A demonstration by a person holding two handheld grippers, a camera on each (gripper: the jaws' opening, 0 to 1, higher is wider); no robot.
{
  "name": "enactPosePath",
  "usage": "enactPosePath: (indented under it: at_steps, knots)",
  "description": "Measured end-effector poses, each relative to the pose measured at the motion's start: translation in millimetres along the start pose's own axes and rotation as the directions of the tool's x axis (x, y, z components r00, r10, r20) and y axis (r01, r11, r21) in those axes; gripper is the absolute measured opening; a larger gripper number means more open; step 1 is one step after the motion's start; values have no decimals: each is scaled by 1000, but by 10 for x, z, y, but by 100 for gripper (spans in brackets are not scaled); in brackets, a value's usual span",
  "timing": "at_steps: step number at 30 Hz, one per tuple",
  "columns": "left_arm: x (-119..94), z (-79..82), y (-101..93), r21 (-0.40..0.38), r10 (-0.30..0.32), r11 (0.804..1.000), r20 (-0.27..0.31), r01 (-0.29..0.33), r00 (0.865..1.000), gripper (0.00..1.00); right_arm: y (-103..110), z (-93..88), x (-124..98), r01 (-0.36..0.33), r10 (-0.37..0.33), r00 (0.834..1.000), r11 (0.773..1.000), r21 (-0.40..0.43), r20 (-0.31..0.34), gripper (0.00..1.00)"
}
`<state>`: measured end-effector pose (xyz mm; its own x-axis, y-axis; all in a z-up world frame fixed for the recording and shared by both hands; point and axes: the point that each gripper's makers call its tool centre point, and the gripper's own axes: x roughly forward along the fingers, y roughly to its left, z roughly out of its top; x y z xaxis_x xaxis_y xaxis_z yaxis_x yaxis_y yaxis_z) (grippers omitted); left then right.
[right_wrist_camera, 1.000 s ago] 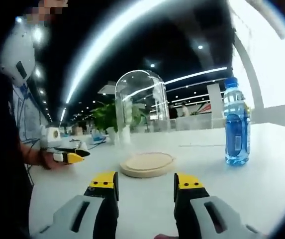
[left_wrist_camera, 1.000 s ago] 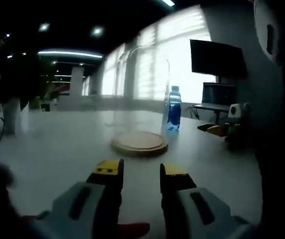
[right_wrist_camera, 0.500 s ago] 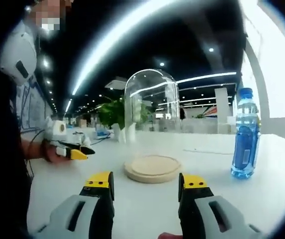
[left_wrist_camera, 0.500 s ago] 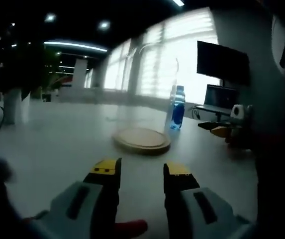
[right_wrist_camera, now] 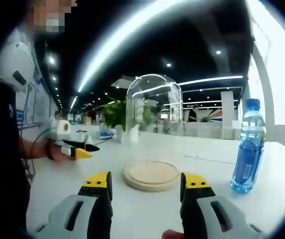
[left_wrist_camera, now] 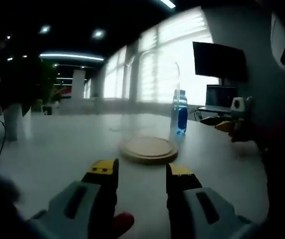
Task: Open the cover put in the Mizone put the cover back on
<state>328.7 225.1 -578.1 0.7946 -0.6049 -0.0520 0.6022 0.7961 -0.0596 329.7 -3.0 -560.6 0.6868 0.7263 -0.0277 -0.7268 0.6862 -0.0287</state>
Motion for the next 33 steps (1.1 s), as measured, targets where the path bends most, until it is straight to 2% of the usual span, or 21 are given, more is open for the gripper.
enactPosePath:
  at_steps: [5,9,15,23,25,33]
  knots:
    - [64,118,15,-25,4,1000,8,-3,1000,31,-60,8,60,-23,23,1000,1000,0,9,49]
    - [78,206,44,2,40,999,21,-40,999,34,-121,51,93,-30,30,999,999,14,24,49]
    - [190,328,70,0,33,999,26,-33,999,33,-187,155,177,-47,46,998,999,22,50,51]
    - [351,393,113,-3,-6,1000,30,6,1000,33,-248,235,326,-85,84,995,996,21,51,52]
    - [392,390,75,-17,-50,999,16,51,999,32,-252,265,367,-91,90,995,996,18,51,53]
    - [574,468,101,-44,-110,993,7,110,994,31,-276,330,524,-120,118,991,992,35,56,53]
